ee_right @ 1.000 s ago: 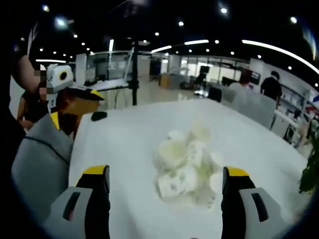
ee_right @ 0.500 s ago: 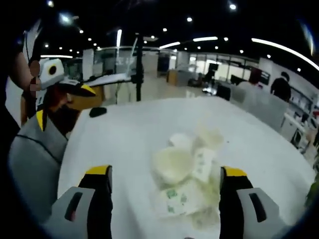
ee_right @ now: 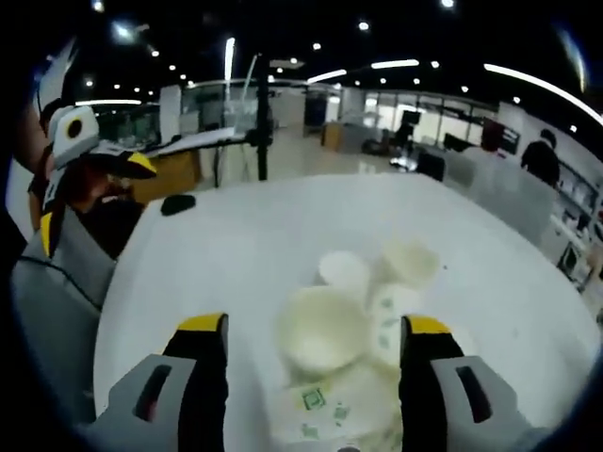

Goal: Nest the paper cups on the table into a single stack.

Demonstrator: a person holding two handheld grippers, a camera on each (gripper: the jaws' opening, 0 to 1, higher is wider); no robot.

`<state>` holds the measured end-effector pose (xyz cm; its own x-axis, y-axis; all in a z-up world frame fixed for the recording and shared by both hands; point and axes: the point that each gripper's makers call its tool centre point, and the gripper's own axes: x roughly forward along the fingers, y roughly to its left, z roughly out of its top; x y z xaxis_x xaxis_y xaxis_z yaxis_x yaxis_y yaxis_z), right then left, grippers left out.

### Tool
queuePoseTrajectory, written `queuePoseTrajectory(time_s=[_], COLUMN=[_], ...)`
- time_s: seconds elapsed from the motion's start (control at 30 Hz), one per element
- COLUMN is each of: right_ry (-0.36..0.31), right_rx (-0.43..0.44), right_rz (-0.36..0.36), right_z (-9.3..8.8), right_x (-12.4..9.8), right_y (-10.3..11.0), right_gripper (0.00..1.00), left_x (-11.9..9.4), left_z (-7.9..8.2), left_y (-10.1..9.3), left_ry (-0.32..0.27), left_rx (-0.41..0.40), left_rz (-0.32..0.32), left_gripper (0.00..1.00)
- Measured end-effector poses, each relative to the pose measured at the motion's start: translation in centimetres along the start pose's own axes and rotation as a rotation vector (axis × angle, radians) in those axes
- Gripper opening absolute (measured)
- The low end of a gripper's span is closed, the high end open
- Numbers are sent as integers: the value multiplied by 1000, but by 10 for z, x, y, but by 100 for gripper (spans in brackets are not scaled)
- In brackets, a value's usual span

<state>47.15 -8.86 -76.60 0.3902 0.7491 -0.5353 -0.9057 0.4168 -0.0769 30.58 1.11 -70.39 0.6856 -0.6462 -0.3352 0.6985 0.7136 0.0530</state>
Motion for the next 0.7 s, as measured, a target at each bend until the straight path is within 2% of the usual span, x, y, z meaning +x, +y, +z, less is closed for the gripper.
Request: queuePoseTrajectory(time_s=[0.1, 0.37, 0.7], right_ry=[14, 27, 53], right_rx=[0, 21, -1], right_rz=[8, 6, 13], right_z=[-2, -7, -10], right_x=[4, 7, 14], right_y=[0, -2, -2], right_gripper=[66, 64, 59], left_x=[2, 4, 0], left_z=[-1, 0, -4], left_y=[0, 0, 0], left_ry=[1, -9, -5], left_rx=[-5, -9, -23], left_rz=[-4, -7, -3], left_gripper=[97, 97, 97])
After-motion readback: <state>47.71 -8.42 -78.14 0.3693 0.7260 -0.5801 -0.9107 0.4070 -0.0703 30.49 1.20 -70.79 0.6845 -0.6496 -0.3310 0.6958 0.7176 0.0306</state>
